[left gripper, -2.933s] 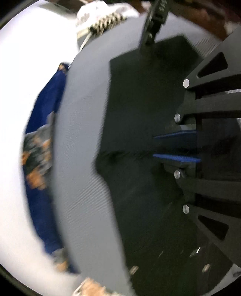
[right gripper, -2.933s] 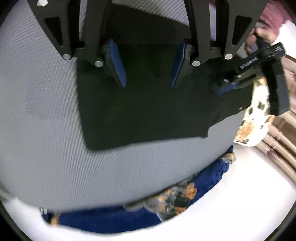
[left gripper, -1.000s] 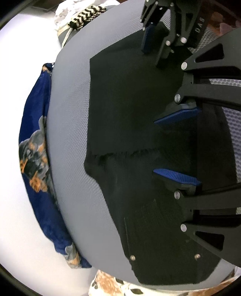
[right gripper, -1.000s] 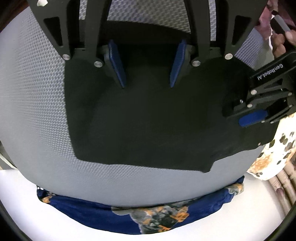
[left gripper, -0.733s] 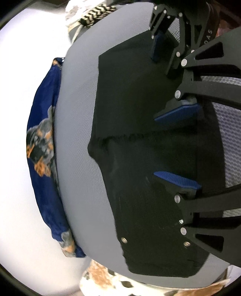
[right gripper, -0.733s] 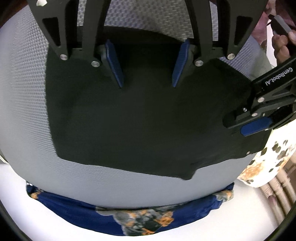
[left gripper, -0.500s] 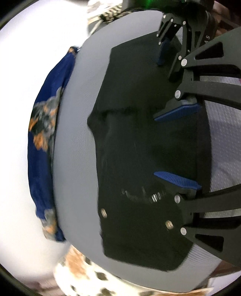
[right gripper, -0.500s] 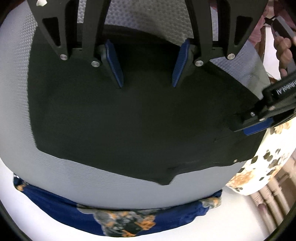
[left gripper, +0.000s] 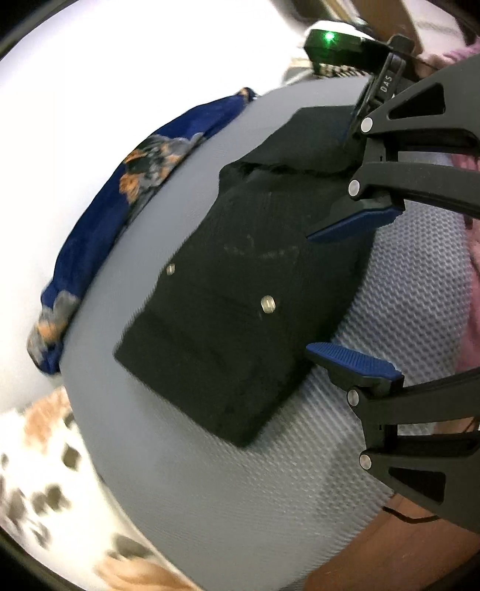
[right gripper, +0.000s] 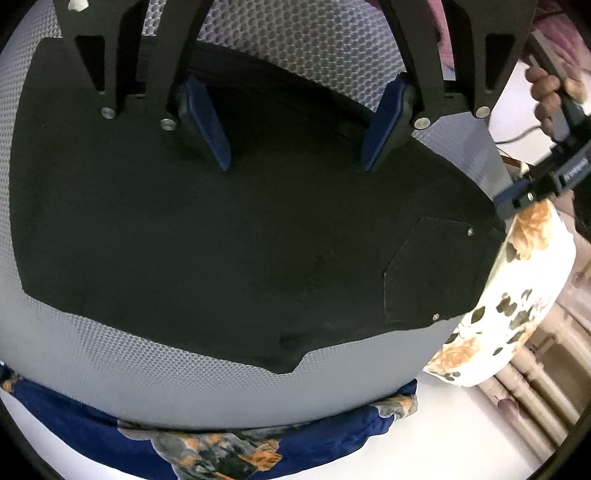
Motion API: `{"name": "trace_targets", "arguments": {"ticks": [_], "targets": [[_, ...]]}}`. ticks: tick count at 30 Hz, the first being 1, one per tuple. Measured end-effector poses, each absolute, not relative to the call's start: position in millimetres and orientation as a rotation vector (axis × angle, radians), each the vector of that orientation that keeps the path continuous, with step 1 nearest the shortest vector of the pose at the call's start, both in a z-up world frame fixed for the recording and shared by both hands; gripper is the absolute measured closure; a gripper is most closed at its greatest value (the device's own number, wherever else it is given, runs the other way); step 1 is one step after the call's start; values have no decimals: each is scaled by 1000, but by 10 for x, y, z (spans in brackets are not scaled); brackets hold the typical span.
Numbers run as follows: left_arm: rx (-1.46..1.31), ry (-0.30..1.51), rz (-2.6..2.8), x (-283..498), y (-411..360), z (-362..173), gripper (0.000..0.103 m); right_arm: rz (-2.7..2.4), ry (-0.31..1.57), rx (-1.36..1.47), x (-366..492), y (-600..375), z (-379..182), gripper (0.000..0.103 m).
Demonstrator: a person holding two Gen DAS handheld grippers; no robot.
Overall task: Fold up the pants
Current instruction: 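Grasp the trouser leg end with the left tool and lift it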
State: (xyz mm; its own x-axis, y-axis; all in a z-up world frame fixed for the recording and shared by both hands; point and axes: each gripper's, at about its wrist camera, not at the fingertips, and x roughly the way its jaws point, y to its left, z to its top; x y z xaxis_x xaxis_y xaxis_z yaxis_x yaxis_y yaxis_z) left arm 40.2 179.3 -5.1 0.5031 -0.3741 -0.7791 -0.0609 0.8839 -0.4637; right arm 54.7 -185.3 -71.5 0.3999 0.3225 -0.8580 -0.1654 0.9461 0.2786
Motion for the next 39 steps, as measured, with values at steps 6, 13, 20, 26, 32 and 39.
{"name": "trace_targets", "arguments": {"ticks": [6, 13, 20, 26, 32, 39], "targets": [[-657, 1051, -211, 372, 2058, -239, 46, 306, 1106, 165, 560, -1872, -658, 32], [-806, 1068, -173, 454, 2277, -509, 46, 271, 1114, 168, 566, -1965, -680, 32], [-836, 1027, -199, 556, 2277, -577, 46, 261, 1129, 134, 536, -1939, -755, 32], [-937, 993, -228, 624, 2432, -671, 46, 252, 1136, 153, 561, -1955, -772, 31], [-1001, 980, -265, 672, 2578, -727, 46, 250, 1139, 120, 562, -1872, -799, 23], [-961, 948, -278, 534, 2728, -735, 51, 245, 1144, 99, 566, -1829, -807, 20]]}}
